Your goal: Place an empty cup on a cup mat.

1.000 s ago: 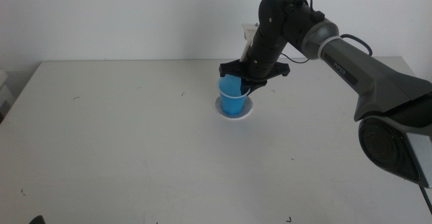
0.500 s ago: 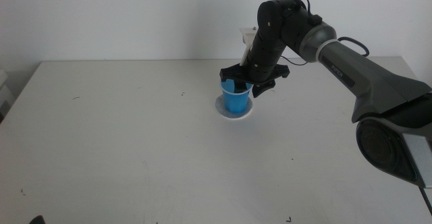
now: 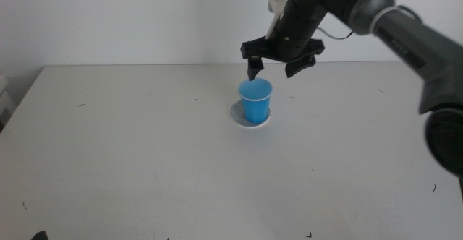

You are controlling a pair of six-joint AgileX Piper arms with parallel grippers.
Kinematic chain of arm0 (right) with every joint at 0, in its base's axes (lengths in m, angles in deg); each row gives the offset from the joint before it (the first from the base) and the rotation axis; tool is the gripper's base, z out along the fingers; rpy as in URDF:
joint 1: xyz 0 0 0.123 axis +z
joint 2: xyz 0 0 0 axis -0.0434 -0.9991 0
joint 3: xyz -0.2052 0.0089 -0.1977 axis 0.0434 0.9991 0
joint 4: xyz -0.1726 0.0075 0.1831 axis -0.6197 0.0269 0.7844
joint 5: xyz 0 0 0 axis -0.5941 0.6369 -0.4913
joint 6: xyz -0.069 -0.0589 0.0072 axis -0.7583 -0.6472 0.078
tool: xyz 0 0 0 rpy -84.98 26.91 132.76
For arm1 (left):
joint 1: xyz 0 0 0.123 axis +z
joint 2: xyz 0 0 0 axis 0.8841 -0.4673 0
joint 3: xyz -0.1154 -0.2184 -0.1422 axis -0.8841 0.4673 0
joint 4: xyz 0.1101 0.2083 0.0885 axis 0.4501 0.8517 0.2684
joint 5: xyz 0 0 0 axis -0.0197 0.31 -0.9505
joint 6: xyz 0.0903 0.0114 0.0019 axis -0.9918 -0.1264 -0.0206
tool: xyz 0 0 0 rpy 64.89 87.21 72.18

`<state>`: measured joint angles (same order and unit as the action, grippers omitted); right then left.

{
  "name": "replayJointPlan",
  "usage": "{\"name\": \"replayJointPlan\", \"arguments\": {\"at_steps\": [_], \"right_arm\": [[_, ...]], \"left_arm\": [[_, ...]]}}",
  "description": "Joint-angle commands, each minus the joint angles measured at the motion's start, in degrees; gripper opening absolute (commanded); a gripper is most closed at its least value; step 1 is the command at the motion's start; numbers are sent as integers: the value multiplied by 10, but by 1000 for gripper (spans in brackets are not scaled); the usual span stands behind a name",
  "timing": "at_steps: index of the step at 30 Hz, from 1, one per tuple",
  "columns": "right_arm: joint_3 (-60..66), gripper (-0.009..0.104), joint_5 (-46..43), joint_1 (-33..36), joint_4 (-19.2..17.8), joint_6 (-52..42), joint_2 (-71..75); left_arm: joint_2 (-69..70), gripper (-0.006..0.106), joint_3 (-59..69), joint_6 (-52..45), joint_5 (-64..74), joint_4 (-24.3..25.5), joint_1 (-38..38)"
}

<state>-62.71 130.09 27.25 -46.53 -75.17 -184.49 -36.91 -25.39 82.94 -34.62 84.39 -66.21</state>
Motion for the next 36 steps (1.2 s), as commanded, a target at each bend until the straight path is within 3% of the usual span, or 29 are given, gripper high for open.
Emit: {"name": "replayJointPlan", "arguments": {"at_steps": [1, 10, 15, 18, 26, 33, 36], "right_arm": [[32, 79, -9, -6, -27, -12, 95], [343, 79, -164, -25, -38, -11, 351], [511, 79, -245, -54, -72, -11, 500], [596, 79, -281, -70, -74, -13, 580], [804, 79, -373, -134, -106, -95, 791], [958, 79, -443, -199, -105, -99, 948], [1008, 79, -451, -211, -86, -111, 997]], "left_arm": [[2, 105, -3, 6, -38, 0, 1], [2, 105, -3, 6, -38, 0, 1], [2, 105, -3, 6, -38, 0, 1], [2, 105, -3, 6, -38, 0, 1], [2, 105, -3, 6, -38, 0, 1], [2, 105, -3, 6, -38, 0, 1], [2, 105, -3, 6, -38, 0, 1]]}}
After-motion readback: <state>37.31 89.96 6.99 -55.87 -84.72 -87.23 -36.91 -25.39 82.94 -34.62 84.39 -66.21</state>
